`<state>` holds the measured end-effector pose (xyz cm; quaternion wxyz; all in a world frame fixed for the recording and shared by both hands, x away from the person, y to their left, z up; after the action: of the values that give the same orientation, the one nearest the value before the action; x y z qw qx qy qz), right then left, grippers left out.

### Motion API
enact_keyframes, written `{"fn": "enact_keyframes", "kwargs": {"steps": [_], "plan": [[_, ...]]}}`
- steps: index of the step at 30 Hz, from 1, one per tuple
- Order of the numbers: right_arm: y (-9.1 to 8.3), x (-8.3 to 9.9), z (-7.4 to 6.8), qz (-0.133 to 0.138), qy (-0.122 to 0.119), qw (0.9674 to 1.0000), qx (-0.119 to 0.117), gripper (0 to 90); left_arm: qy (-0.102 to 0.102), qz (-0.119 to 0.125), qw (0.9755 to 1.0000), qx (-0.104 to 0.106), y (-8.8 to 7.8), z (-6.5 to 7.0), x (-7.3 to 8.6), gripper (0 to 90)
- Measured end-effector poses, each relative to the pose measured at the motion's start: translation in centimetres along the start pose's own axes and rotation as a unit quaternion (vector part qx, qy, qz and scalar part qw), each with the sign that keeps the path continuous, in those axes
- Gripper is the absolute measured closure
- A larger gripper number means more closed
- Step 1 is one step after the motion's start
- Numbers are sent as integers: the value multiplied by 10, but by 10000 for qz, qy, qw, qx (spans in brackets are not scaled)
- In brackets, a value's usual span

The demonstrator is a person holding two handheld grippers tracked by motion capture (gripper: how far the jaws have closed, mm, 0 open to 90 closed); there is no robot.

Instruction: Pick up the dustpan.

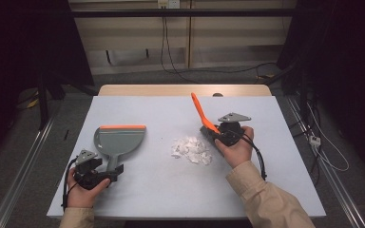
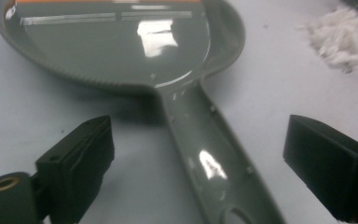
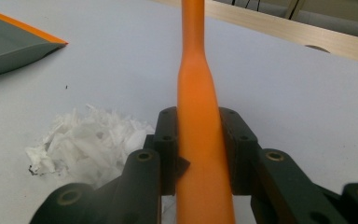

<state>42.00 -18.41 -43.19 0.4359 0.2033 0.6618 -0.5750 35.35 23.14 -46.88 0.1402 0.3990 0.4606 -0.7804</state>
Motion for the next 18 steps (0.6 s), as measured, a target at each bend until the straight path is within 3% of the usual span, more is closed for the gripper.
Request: {"fn": "enact_keyframes", "kwargs": {"steps": [4, 8, 10, 13, 16, 18], "plan": [[-1, 0, 3, 8, -9, 10000, 38, 717, -108, -239, 9994, -234, -3, -6, 3, 188], [-4, 1, 8, 26, 24, 10000, 75, 716, -115, -307, 9981, -529, -11, -13, 0, 274], [-5, 1, 10, 33, 19, 10000, 83, 717, -96, -300, 9986, -431, -10, -13, -3, 316], [-6, 1, 13, 9, 27, 9999, 117, 717, 19, -506, 9975, -484, -1, -7, -10, 371], [-5, 2, 14, -10, 56, 9999, 137, 717, -100, -744, 9952, -623, 12, -5, -16, 429], [-6, 1, 13, -16, 50, 9999, 130, 717, -317, -862, 9936, -649, 21, -4, -18, 478]]}}
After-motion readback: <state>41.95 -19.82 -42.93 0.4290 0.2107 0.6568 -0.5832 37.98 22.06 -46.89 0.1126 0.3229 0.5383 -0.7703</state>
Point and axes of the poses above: each handheld gripper's, and its own axes: y roughly forward along the jaws, x roughly out of its underside, z roughly to its right, the point moved 3 cm from there along y, roughly forward along the jaws, and after that the axes turned 7 degrees about x, right-handed, at the moved point
